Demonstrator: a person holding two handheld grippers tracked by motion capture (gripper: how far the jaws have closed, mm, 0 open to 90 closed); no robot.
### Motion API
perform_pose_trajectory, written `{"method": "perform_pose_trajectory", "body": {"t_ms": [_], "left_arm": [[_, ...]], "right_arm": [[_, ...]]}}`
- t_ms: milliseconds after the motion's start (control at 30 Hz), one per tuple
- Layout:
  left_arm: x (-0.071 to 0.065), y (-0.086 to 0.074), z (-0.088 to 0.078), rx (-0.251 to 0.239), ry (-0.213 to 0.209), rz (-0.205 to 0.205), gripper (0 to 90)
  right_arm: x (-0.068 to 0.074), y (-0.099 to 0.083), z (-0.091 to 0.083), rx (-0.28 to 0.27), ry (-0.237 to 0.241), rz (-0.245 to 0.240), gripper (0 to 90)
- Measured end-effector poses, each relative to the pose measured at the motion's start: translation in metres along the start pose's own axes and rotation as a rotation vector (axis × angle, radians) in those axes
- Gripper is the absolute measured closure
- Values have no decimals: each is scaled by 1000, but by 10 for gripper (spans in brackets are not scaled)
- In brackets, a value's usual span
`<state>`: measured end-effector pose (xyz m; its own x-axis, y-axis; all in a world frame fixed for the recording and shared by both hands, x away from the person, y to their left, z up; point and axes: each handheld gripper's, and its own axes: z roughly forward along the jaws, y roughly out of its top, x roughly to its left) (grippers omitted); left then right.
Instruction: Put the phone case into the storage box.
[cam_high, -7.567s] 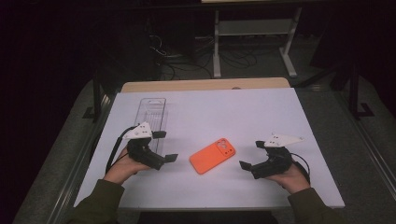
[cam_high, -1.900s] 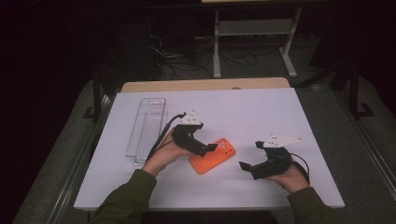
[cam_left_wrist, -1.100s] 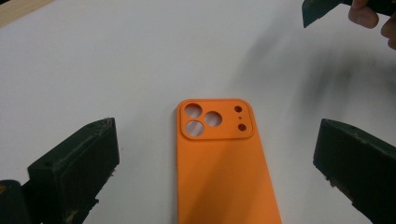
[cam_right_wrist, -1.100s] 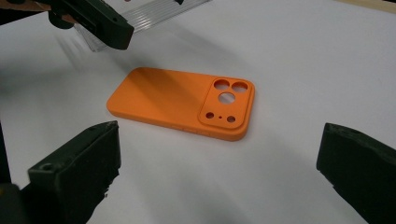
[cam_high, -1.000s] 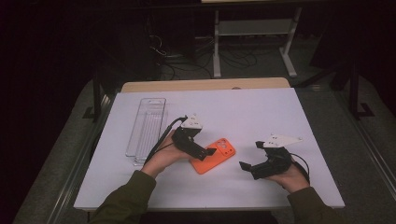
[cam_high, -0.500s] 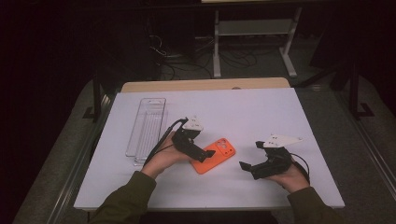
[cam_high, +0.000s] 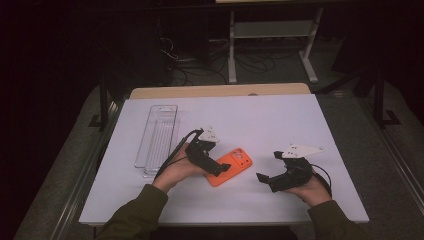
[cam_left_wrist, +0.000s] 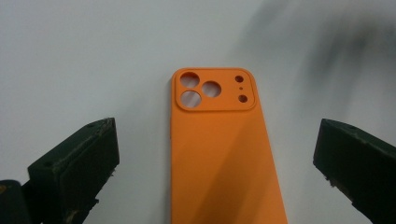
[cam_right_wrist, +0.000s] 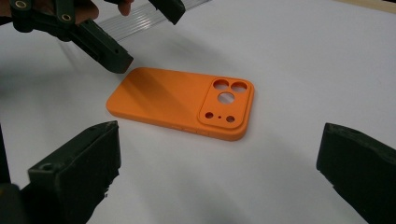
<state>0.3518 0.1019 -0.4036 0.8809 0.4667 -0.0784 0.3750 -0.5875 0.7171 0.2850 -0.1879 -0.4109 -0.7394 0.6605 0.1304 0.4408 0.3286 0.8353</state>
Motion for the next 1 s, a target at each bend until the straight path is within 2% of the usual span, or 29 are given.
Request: {"method": "perform_pose_trajectory", "body": {"t_ms": [67, 233, 267, 300, 333, 367, 400, 433, 467, 600, 833, 867, 933, 1000], "left_arm": [[1, 0, 0, 25, 0, 20, 0], [-1, -2, 3, 44, -6, 19, 0], [-2, -2, 5, 29, -5, 1, 0], [-1, -2, 5, 53, -6, 24, 0], [-1, -3, 5, 61, -6, 28, 0], [-2, -3, 6, 65, -8, 26, 0], [-4, -4, 8, 48, -8, 5, 0], [-4, -4, 9, 59, -9, 9, 0], [-3, -4, 8, 79, -8, 33, 0], [-5, -5, 11, 77, -10, 13, 0], [-5, -6, 14, 100, -4, 38, 0], [-6, -7, 15, 94, -6, 23, 0], [-4, -7, 15, 121, -6, 47, 0], [-4, -8, 17, 122, -7, 44, 0]], "right_arm": [[0, 0, 0, 1, 0, 3, 0], [0, 0, 0, -1, 0, 0, 0], [0, 0, 0, -1, 0, 0, 0], [0, 0, 0, -2, 0, 1, 0], [0, 0, 0, -2, 0, 1, 0], [0, 0, 0, -2, 1, 1, 0], [0, 0, 0, -1, 0, -1, 0], [0, 0, 0, 0, 0, 1, 0], [0, 0, 0, -2, 1, 2, 0], [0, 0, 0, -2, 1, 1, 0], [0, 0, 0, -1, 1, -1, 0], [0, 0, 0, 1, 2, 3, 0], [0, 0, 0, -2, 2, 1, 0], [0, 0, 0, -2, 3, 0, 0]]}}
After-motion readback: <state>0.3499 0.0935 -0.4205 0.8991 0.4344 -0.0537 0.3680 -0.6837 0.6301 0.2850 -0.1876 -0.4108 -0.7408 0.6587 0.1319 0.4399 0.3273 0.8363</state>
